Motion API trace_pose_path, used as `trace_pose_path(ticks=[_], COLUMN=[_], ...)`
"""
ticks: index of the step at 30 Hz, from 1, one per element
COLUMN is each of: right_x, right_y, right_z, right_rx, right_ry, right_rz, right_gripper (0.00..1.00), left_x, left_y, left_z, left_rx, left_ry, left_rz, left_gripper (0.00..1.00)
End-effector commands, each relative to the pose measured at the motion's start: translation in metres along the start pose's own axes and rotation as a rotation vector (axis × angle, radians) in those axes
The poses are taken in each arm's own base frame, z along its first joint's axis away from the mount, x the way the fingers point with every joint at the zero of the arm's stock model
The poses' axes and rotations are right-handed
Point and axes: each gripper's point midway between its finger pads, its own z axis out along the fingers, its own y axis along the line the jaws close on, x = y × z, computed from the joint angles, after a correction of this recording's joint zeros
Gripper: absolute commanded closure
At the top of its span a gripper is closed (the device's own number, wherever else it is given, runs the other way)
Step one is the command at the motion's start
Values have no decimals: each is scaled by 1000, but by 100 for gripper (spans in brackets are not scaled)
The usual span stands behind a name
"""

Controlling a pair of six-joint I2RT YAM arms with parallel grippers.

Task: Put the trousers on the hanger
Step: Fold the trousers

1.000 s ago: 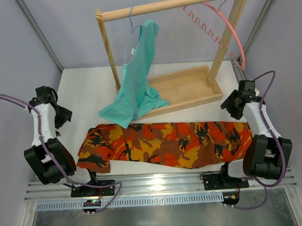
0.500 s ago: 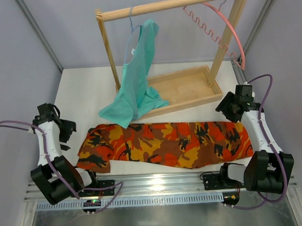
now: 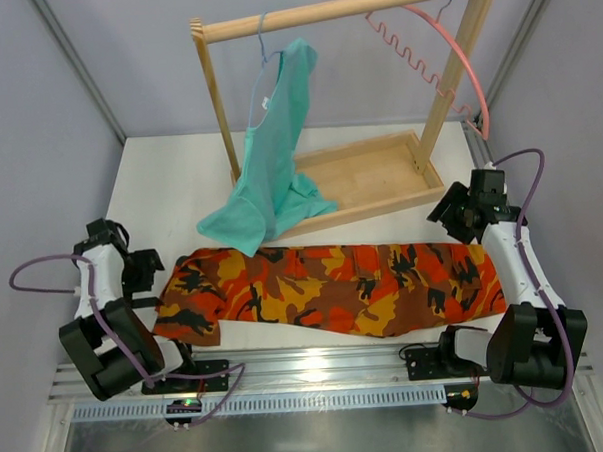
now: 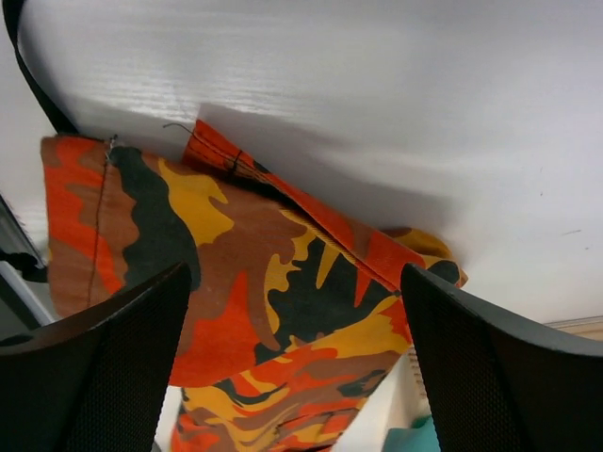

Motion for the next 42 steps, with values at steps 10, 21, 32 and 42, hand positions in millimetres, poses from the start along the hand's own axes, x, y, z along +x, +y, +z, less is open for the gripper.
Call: trace_pose_path(ticks=[10, 21, 32, 42], right_x=[-18, -21, -19, -20], right_y=[12, 12, 12, 12], right_z=[-10, -14, -13, -12], right_rx=[-43, -47, -47, -46], right_ry=[-70, -89, -87, -88], right_rz=[-15, -26, -28, -27], right_gripper=[34, 34, 34, 34], left_x=[15, -16, -15, -9], left_y=[-3, -14, -2, 1], left_z=[29, 32, 35, 31], left_rx=[-56, -128, -168, -156], left_ry=[91, -21, -33, -19], left_rz=[-191, -120, -141, -184], left_gripper=[16, 26, 25, 23])
